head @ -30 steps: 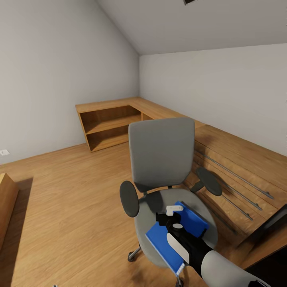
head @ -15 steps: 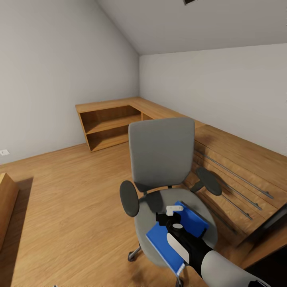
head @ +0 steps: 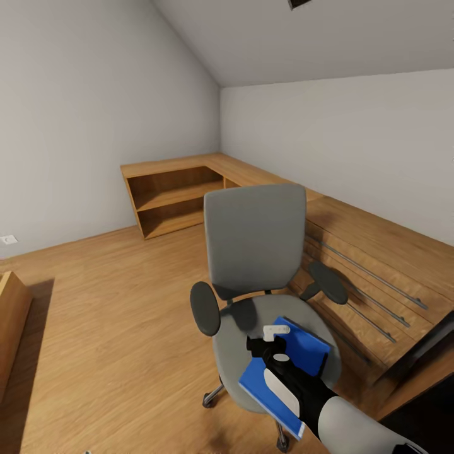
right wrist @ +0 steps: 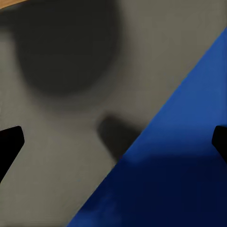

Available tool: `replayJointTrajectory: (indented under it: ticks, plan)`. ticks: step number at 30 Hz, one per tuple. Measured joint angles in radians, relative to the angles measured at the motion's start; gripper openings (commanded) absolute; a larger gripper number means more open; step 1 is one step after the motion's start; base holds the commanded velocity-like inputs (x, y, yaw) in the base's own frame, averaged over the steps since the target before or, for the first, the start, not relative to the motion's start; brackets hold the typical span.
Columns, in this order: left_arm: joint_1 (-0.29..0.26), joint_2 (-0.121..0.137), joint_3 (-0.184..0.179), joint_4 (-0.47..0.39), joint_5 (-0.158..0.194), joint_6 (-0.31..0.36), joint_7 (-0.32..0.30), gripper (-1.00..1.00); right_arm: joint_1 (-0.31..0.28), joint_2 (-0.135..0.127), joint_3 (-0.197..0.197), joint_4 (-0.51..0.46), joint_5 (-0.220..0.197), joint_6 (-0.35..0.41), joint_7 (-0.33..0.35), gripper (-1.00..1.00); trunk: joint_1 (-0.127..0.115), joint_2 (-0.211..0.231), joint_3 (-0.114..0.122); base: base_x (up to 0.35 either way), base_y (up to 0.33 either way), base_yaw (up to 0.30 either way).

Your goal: In the bedroom, organize the workspace by keeping the computer under the desk, ensuring the monitor is on the desk, placing the keyboard on the desk next to the monitor, placing the mouse on the desk next to the keyboard, moving the folder from the swivel chair onto the desk next to the mouse, stacking the notebook on top of the folder with the pen on top of the notebook, and positioning the swivel chair next to the desk.

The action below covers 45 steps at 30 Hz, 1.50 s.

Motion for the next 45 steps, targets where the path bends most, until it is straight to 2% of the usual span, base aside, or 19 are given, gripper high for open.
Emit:
replayJointTrajectory:
  ticks: [31,38,45]
  plan:
    - [0.000,0.000,-0.001,0.000,-0.001,0.000,0.000,1.00,0.000,0.000,0.001,0.003,-0.002,0.000,0.001,1.00,0.000,0.000,0.000,-0.040,0.000,0.000]
    - [0.000,0.000,-0.001,0.000,-0.001,0.000,0.000,1.00,0.000,0.000,0.001,0.052,-0.004,-0.003,0.002,1.00,-0.027,0.049,0.022,0.000,0.000,0.000]
    - [0.000,0.000,-0.001,0.000,-0.001,0.000,0.000,1.00,0.001,-0.002,-0.002,0.051,-0.012,-0.002,0.000,1.00,-0.053,0.098,0.044,0.000,0.000,0.000]
